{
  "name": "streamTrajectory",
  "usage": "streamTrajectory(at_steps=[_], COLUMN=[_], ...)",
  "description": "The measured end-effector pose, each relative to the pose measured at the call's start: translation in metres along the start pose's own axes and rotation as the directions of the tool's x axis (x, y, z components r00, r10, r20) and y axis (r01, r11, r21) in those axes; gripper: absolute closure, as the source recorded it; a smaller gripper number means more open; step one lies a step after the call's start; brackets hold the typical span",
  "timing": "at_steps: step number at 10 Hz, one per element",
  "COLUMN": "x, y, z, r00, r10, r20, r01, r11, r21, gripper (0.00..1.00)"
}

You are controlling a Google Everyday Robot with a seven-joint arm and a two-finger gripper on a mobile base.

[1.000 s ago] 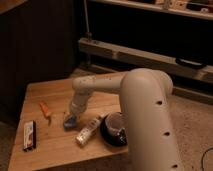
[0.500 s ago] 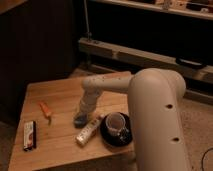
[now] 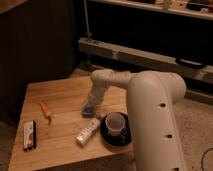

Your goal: Wipe the white sponge on the table

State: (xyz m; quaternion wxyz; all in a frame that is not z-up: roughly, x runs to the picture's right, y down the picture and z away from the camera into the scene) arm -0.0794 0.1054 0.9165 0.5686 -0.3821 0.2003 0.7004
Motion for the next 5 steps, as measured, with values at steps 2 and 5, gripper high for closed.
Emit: streamTrajectory(at_steps=[2, 5], x=[-0.019, -0.018], y=[0.008, 0.008], z=[0.005, 0.003], r00=[1.000, 1.000], r10=[0.011, 0.005], r20=[0.010, 0.012], r01=[-0.011, -0.005], r11=[1.000, 1.000], r21=[0.005, 0.010], gripper=[1.00, 1.00])
